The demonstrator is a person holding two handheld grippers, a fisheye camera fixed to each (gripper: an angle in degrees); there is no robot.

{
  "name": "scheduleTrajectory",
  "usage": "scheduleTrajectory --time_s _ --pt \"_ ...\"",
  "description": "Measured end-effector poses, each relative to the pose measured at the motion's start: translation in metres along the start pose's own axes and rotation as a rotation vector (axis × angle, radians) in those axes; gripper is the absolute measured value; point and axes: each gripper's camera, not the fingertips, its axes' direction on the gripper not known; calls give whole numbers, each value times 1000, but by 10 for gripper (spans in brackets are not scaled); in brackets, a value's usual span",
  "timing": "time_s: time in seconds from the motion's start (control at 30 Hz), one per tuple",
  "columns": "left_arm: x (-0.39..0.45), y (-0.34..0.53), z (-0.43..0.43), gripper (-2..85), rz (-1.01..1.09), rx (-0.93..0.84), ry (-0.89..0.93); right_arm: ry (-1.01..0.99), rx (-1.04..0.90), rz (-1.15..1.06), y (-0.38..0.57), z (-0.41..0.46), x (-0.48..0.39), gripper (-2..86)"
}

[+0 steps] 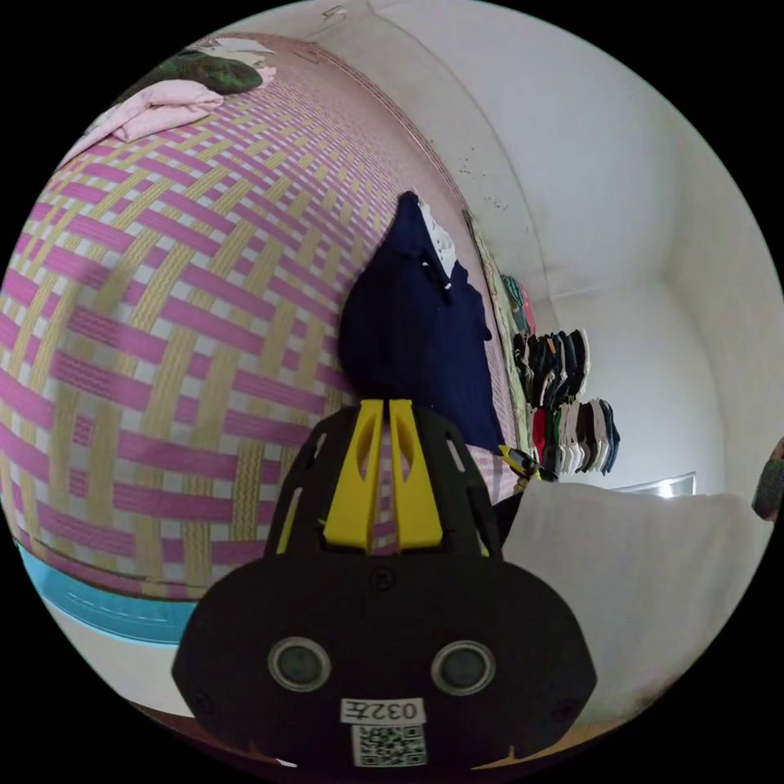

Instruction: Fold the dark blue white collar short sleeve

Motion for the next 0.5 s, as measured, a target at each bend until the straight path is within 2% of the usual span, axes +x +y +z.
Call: scheduleTrajectory --time_s 0.5 --pt "31 49 31 -11 -38 -114 -12 3 -50 122 31 22 4 -2"
